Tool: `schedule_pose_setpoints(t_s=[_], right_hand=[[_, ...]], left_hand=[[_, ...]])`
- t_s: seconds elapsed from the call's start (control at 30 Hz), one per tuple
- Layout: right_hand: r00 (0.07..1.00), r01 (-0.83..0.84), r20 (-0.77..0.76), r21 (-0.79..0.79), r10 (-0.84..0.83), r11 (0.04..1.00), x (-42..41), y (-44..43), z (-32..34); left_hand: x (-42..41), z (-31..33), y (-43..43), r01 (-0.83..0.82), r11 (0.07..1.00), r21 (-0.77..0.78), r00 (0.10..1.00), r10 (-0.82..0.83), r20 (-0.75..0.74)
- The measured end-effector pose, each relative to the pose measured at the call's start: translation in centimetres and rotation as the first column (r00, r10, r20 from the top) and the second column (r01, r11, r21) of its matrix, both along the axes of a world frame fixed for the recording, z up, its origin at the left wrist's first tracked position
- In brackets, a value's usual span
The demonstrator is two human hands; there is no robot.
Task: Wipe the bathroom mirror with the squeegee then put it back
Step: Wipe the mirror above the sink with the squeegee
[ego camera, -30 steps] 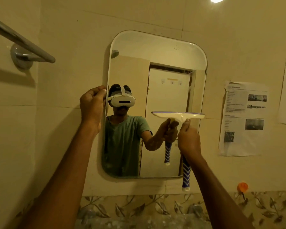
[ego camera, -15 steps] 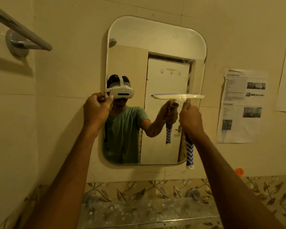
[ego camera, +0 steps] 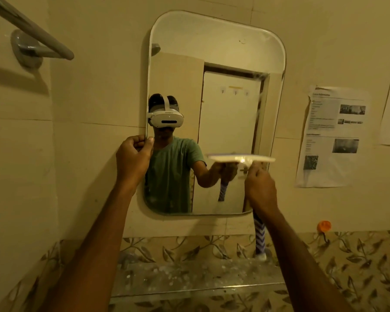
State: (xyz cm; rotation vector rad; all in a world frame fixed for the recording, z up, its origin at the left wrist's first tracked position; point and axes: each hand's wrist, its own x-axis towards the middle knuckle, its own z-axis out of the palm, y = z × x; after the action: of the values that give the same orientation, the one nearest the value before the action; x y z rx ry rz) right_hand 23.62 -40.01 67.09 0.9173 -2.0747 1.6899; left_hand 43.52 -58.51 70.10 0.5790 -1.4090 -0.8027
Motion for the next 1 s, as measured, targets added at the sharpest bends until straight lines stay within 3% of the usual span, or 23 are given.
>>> schedule_pose_setpoints(t_s=[0.17, 0.4, 0.67, 0.77, 0.83, 0.9, 1.0], right_hand=[[0.999, -0.040, -0.034, -0.049, 0.038, 0.998, -0.9, -0.7, 3.7], [0.993, -0.026, 0.121, 0.110, 0.012, 0.994, -0.8, -0.5, -5.9], [0.986, 0.058, 0.141, 0.190, -0.085, 0.980, 0.2, 0.6, -13.7], [0.996, 0.094, -0.018, 0.115, -0.092, 0.989, 1.4, 0.7, -13.0], [0.973, 0.051, -0.231, 0.196, -0.005, 0.979, 2.6, 0.2, -12.0], [0.889, 0.073, -0.449, 0.335, 0.091, 0.939, 3.7, -0.9, -10.8], [0.770, 0.152, -0.611, 0.459, 0.186, 0.875, 5.1, -3.2, -8.9]], left_hand=[[-0.3, -1.3, 0.1, -0.030, 1.000, -0.006, 1.000, 0.030, 0.000], [-0.3, -2.7, 0.1, -0.004, 0.999, 0.032, 0.999, 0.005, -0.042], [-0.3, -3.2, 0.2, -0.015, 1.000, 0.015, 0.999, 0.016, -0.050], [-0.3, -3.3, 0.2, -0.018, 1.000, 0.006, 0.998, 0.018, -0.054], [-0.2, -3.3, 0.3, -0.023, 1.000, 0.006, 0.998, 0.023, -0.056], [-0.2, -3.4, 0.4, -0.016, 1.000, 0.010, 0.998, 0.017, -0.054], [-0.1, -3.9, 0.5, -0.012, 1.000, 0.013, 0.999, 0.012, -0.050]])
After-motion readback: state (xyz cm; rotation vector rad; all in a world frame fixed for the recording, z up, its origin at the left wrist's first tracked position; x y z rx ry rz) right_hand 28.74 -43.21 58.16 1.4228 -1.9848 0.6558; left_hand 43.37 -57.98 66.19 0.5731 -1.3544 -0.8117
